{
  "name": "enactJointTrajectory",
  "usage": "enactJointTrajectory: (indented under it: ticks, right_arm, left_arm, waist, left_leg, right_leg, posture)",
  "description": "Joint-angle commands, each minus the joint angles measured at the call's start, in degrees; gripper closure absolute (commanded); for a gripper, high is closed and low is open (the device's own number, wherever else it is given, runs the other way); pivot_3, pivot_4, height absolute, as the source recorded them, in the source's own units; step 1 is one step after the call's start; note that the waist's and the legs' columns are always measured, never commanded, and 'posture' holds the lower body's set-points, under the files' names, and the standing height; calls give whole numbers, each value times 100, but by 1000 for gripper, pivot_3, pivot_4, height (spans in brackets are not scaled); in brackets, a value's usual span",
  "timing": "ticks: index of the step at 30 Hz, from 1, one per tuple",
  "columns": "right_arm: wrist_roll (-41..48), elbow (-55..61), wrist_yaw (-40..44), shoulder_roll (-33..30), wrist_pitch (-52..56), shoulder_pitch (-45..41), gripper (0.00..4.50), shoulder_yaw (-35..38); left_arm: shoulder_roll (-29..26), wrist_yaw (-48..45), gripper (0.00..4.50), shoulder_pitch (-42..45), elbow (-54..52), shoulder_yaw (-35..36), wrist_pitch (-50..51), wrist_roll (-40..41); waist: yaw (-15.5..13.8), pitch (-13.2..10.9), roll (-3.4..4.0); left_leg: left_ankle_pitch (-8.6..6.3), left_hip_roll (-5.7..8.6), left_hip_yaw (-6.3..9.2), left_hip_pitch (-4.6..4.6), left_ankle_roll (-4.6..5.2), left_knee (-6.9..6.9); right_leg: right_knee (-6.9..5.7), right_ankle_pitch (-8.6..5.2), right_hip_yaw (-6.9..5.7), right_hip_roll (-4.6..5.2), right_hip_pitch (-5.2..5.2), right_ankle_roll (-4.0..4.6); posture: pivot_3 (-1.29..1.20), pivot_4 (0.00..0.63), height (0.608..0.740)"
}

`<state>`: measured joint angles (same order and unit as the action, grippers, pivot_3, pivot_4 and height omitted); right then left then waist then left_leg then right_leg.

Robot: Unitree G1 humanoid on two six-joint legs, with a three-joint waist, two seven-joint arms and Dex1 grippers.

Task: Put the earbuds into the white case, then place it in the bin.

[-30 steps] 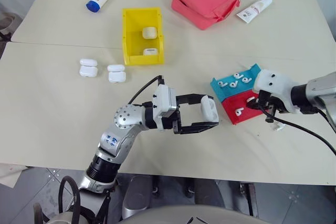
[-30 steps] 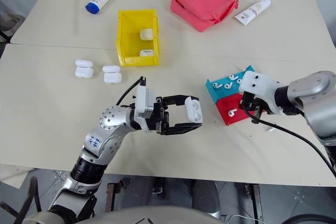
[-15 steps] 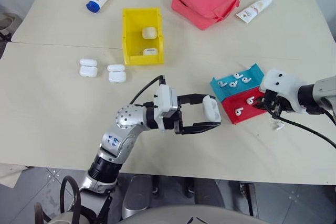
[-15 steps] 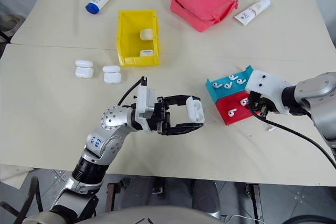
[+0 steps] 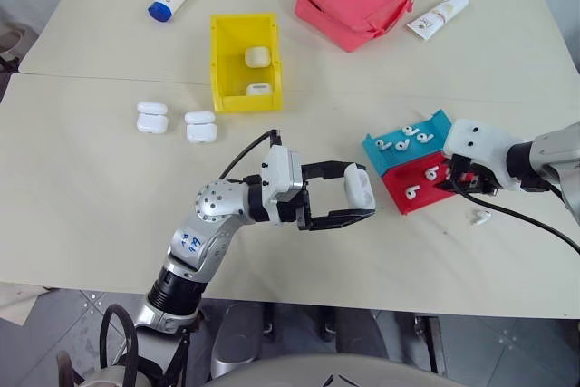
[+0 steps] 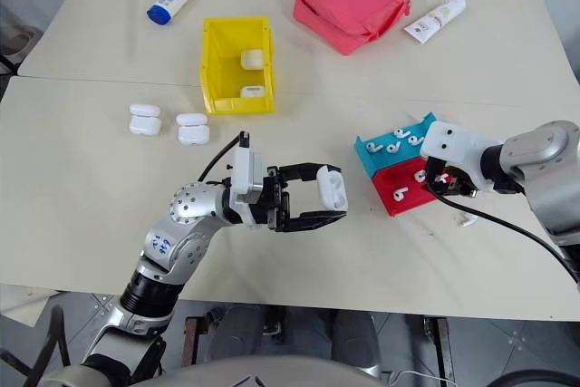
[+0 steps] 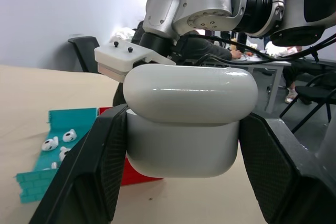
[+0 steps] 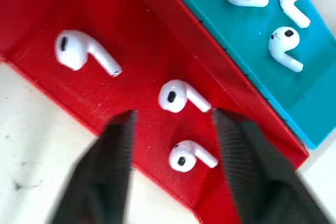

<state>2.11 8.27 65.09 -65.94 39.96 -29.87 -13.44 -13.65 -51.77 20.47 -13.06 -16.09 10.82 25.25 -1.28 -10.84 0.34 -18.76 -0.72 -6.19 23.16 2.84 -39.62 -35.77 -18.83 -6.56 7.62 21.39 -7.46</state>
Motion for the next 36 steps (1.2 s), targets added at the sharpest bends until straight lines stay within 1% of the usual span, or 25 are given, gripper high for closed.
enactJointTrajectory:
  ticks: [1,4,9,18,27,36]
  right_arm:
    - [-157,-92,35,52,-130,-182,1836,-50]
    - [-291,-265,11,156,-164,-330,1836,-137]
    - [-209,-234,298,203,-110,-421,1836,-201]
    - [-352,-474,608,328,-120,-596,1836,-425]
    - [-587,-823,707,465,-139,-842,1836,-660]
    - [-823,-898,889,404,-49,-866,1836,-772]
  left_arm:
    - [28,47,1692,2,-203,46,-98,-17]
    - [16,74,1692,-19,-234,45,-89,-20]
    - [-12,114,1692,-44,-268,56,-81,-20]
    - [-25,184,1692,-62,-324,65,-62,-39]
    - [-34,255,1692,-106,-385,57,-41,-51]
    - [-53,272,1692,-105,-398,59,-39,-60]
  waist:
    - [1,0,0]
    - [3,0,0]
    - [4,1,1]
    - [7,1,1]
    - [9,1,1]
    - [2,1,2]
  left_leg:
    - [0,0,0,0,0,0]
    - [0,0,1,0,0,0]
    - [0,0,-1,0,0,0]
    - [0,0,0,0,0,0]
    - [0,0,0,0,0,-2]
    - [0,0,1,0,0,-4]
  right_leg:
    - [0,0,0,0,0,0]
    - [0,0,-1,0,0,0]
    - [-1,0,-1,-1,0,0]
    - [-2,0,-1,-1,1,0]
    - [-3,0,-2,-1,0,0]
    - [-5,0,-2,0,0,0]
  posture:
    - [0,150,740]
    - [0,150,740]
    - [0,150,740]
    - [0,150,740]
    - [0,150,740]
    - [0,150,740]
